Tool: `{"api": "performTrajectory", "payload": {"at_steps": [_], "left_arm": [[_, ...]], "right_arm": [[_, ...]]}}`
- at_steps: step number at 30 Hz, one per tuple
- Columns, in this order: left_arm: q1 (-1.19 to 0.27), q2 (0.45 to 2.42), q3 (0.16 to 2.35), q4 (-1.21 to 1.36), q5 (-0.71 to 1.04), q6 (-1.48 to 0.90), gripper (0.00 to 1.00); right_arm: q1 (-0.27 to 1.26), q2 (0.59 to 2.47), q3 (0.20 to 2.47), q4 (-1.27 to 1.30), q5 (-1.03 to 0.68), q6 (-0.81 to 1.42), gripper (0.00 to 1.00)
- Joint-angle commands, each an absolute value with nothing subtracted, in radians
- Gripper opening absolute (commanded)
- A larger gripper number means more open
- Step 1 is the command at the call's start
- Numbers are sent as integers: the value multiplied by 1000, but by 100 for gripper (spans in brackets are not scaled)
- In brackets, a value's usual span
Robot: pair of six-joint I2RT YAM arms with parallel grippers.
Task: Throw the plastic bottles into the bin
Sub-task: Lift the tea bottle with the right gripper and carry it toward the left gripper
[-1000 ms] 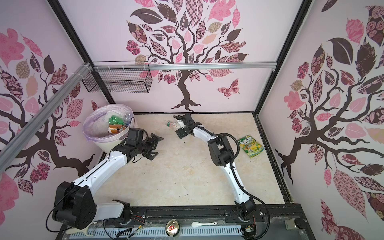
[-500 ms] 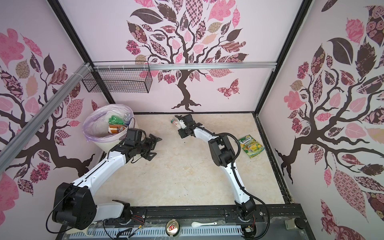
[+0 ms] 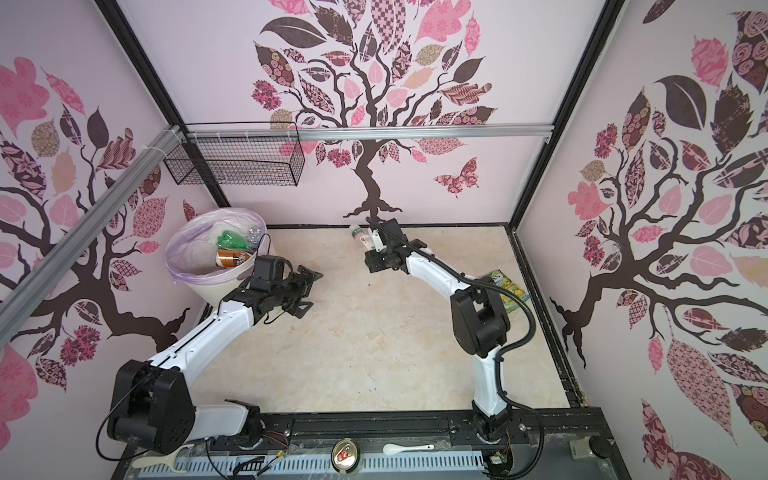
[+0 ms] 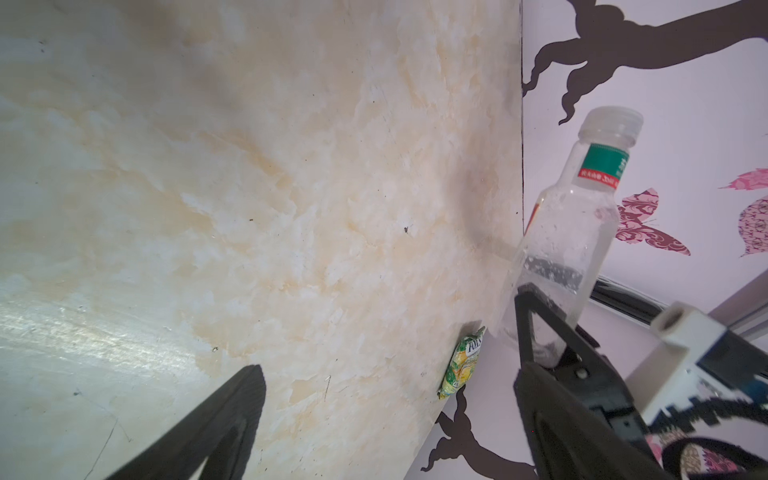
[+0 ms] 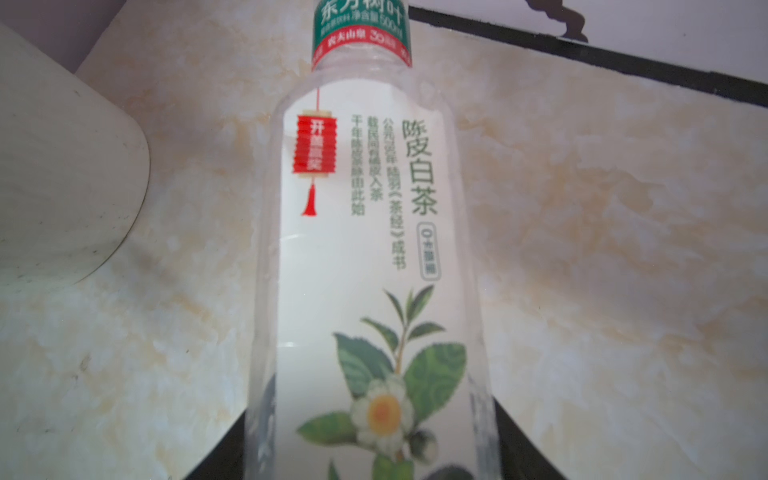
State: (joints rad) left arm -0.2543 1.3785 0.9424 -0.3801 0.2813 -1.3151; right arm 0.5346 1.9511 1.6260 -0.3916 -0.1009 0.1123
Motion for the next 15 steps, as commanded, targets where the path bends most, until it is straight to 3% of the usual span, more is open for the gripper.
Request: {"api": "performTrajectory", "payload": {"at_steps": [1,15], "left_arm": [[-276,1446,1045,-390,276,-1302,98],[-402,1560,1291,-276,303,-1241,98]], "right_arm": [[542,1795,1550,-440,-96,168,54],[571,1461,1254,-521,-58,226,54]]}}
